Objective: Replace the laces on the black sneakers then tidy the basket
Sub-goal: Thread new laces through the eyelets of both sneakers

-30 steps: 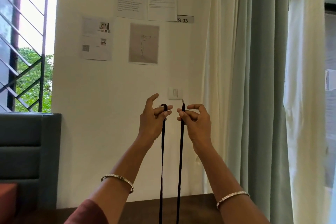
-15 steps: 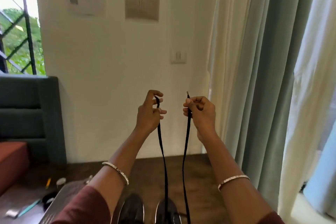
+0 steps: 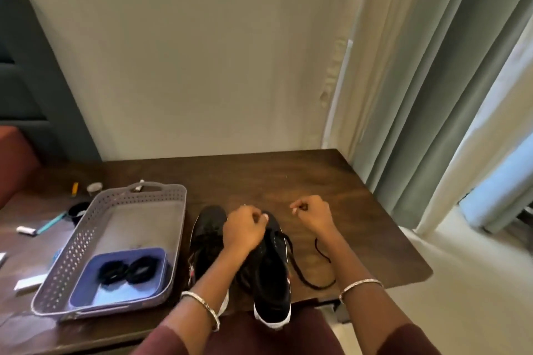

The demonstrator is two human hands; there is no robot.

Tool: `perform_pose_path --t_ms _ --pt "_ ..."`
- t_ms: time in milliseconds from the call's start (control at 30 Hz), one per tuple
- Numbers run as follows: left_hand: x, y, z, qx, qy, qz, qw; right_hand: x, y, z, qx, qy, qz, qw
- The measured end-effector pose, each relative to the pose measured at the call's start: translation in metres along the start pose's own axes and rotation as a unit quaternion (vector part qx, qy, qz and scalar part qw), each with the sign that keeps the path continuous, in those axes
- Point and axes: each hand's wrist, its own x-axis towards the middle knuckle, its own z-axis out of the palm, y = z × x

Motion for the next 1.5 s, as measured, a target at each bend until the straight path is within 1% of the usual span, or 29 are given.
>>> perform_pose_path --t_ms 67,167,267,367,500,600,667,767,833,933,1000,1100,1167,1200,1300,1333,1433,1467,1500 --pt "-0.007 -0.013 0.028 0.001 -0.032 0.003 0.999 -0.003 0.016 0.02 -0.022 -0.004 0.016 1.0" --pt "-0.015 -0.028 0.059 0.014 -0.07 0.035 0.997 -0.005 0.032 0.043 -0.043 -0.012 0.021 0.999" --pt "-0.021 -0.041 0.072 0.02 -0.045 0.073 0.996 -0.006 0.041 0.061 -0.058 -0.021 0.004 0.998" --pt "-0.027 -0.05 0.077 0.024 -0.01 0.11 0.994 -0.006 0.046 0.073 -0.068 0.005 -0.007 0.998" --pt "-0.036 -0.056 0.083 0.057 0.013 0.116 0.992 -0.01 0.052 0.083 -0.035 0.036 -0.025 0.998" --pt "-0.039 -0.059 0.087 0.049 0.019 0.103 0.993 -0.009 0.057 0.085 0.014 0.065 0.019 0.998" --pt "-0.04 -0.059 0.088 0.037 0.023 0.097 0.994 -0.005 0.063 0.086 0.08 0.082 0.066 0.991" --pt "-0.041 -0.06 0.09 0.036 0.03 0.091 0.995 -0.003 0.07 0.086 0.212 0.089 0.149 0.962" --pt "-0.041 -0.06 0.09 0.039 0.027 0.088 0.995 -0.003 0.071 0.084 0.268 0.096 0.182 0.941" --pt "-0.041 -0.061 0.091 0.036 0.021 0.083 0.996 -0.003 0.076 0.086 0.321 0.11 0.215 0.916" --pt "-0.04 -0.06 0.091 0.03 0.019 0.077 0.996 -0.002 0.078 0.089 0.336 0.117 0.233 0.905" --pt "-0.04 -0.059 0.09 0.007 0.018 0.072 0.997 -0.002 0.075 0.086 0.363 0.107 0.242 0.894" --pt "-0.042 -0.058 0.087 -0.021 0.019 0.059 0.998 -0.001 0.073 0.078 0.364 0.108 0.238 0.894" --pt "-0.043 -0.058 0.084 -0.033 0.022 0.048 0.998 -0.001 0.073 0.073 0.348 0.108 0.229 0.902" --pt "-0.044 -0.058 0.077 -0.068 0.05 0.01 0.996 -0.005 0.07 0.054 0.231 0.11 0.179 0.95" --pt "-0.043 -0.057 0.075 -0.082 0.062 -0.009 0.995 -0.008 0.067 0.047 0.198 0.121 0.163 0.959" --pt "-0.036 -0.052 0.07 -0.105 0.071 -0.07 0.989 -0.02 0.058 0.028 0.178 0.191 0.108 0.959" --pt "-0.032 -0.049 0.069 -0.103 0.064 -0.084 0.989 -0.023 0.055 0.025 0.195 0.202 0.094 0.955" --pt "-0.029 -0.047 0.069 -0.098 0.056 -0.095 0.989 -0.027 0.051 0.022 0.224 0.196 0.081 0.951"
